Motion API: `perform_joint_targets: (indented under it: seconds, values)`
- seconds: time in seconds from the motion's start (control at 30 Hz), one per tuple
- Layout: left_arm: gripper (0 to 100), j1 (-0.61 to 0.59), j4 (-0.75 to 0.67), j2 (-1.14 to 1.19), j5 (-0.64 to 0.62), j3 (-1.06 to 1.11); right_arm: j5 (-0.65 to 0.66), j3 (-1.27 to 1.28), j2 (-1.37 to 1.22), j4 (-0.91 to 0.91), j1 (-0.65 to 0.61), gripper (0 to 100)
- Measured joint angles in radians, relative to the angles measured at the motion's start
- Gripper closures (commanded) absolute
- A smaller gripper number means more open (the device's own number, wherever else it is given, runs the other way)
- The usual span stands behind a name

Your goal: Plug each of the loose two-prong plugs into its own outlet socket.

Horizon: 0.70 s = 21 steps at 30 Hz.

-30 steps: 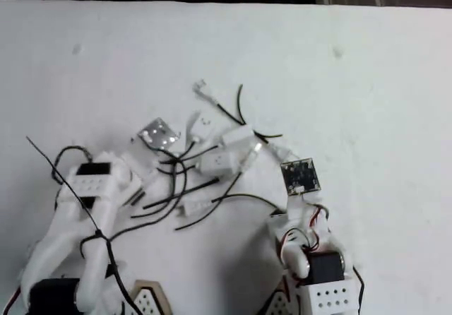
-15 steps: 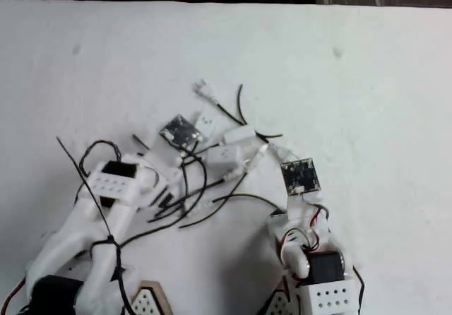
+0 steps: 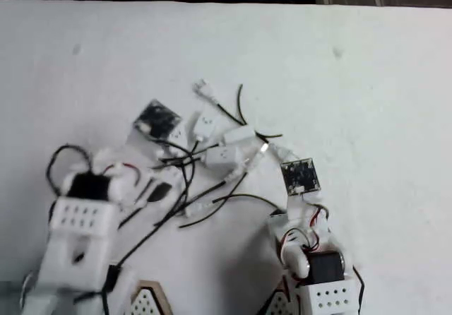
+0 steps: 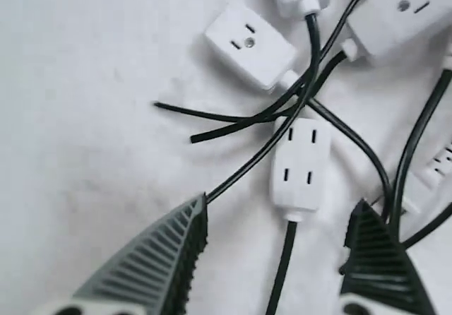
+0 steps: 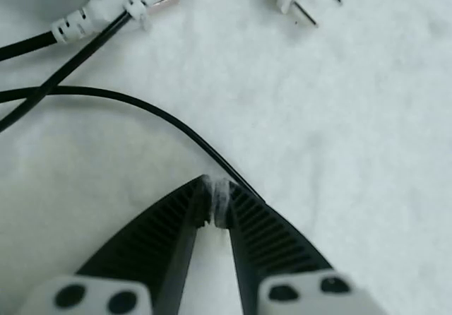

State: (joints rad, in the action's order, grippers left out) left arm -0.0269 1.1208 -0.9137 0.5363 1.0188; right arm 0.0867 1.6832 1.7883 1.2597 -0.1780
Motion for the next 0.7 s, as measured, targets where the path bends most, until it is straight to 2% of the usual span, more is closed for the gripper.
perform_joint_targets:
  seconds: [0.13,0.33,0.43,0.57,0.7]
  values:
    - [69,-0.117,0.089,-0.167,0.049,0.006,0.0,0.0,0.0,0.0,0.0,98.1]
    - [72,-0.296,0.089,-0.379,0.071,0.17,0.0,0.0,0.0,0.0,0.0,98.1]
    - [83,-0.331,0.071,-0.485,0.071,0.278,0.0,0.0,0.0,0.0,0.0,98.1]
    - [97,-0.341,0.066,-0.631,0.006,0.393,0.0,0.0,0.0,0.0,0.0,98.1]
    - [97,-0.342,0.066,-0.786,-0.074,0.48,0.0,0.0,0.0,0.0,0.0,98.1]
